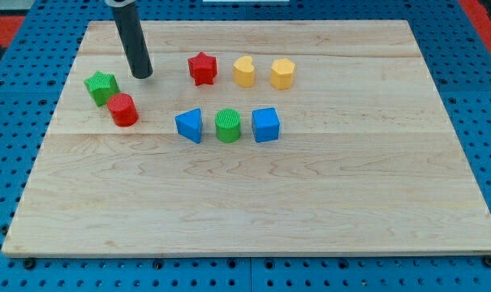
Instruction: Move the red star to the blue triangle
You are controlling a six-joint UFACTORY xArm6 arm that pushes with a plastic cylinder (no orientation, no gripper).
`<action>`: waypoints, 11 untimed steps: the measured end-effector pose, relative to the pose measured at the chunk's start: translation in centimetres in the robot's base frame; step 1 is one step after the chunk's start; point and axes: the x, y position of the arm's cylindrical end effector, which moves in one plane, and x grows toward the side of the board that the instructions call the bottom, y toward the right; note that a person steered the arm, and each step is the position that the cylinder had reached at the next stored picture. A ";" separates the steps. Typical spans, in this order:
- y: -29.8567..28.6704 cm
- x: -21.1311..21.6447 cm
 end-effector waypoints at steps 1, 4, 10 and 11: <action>0.3 0.0; 0.2 -0.4; 9.6 -3.2; 8.7 2.5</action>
